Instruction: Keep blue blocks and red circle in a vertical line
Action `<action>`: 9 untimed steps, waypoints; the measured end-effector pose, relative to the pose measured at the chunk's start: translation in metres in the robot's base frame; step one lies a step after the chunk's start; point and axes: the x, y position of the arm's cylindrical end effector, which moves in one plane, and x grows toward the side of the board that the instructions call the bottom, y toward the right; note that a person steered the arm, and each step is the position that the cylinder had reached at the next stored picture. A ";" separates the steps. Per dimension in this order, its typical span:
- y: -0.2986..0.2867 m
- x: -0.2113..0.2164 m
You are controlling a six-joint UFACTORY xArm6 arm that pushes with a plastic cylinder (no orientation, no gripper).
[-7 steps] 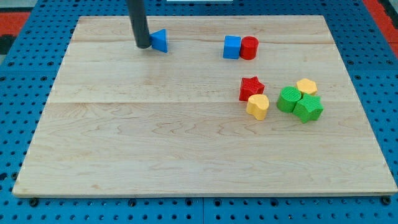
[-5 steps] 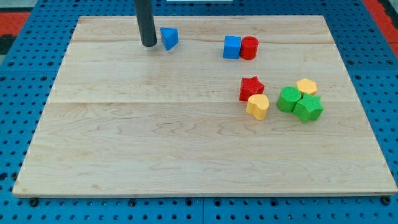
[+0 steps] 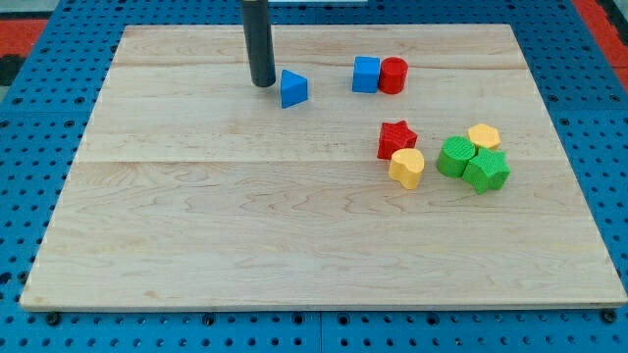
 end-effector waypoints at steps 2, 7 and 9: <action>0.130 0.047; 0.141 -0.011; 0.085 -0.045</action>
